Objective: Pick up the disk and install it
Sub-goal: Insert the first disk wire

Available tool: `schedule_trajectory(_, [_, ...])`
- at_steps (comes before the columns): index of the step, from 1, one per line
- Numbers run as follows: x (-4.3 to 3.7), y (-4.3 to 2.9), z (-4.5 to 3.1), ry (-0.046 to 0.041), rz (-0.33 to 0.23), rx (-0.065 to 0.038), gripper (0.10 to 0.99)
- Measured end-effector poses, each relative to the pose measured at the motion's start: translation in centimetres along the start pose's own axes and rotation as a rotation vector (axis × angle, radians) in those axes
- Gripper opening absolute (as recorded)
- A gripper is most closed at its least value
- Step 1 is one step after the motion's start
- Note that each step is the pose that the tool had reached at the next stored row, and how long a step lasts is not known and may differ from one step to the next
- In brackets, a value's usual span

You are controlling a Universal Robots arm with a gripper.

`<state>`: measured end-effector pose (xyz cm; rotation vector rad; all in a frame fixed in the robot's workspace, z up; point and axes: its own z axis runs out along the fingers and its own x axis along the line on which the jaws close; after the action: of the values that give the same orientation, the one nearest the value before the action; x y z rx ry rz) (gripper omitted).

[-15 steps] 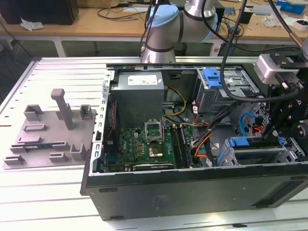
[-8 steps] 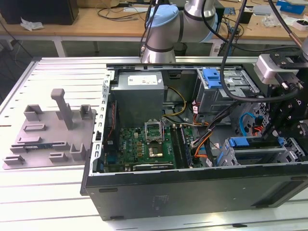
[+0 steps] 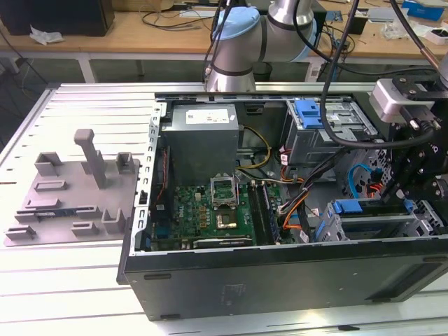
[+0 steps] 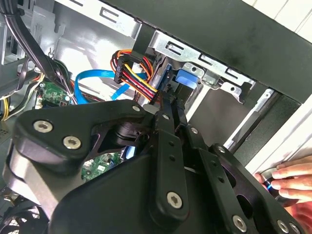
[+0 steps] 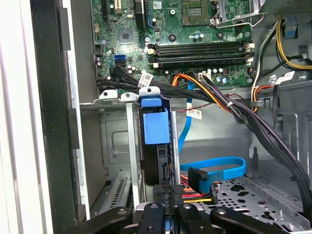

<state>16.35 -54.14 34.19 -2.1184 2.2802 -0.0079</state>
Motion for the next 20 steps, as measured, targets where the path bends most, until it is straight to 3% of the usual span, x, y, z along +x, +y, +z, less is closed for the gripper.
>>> schedule_trajectory(5, [-0.01,-0.01,-0.58,0.0003,0.000,0.000,0.165])
schedule_trajectory(20, [-0.21,0.00,-0.70,0.0007,0.000,0.000,0.165])
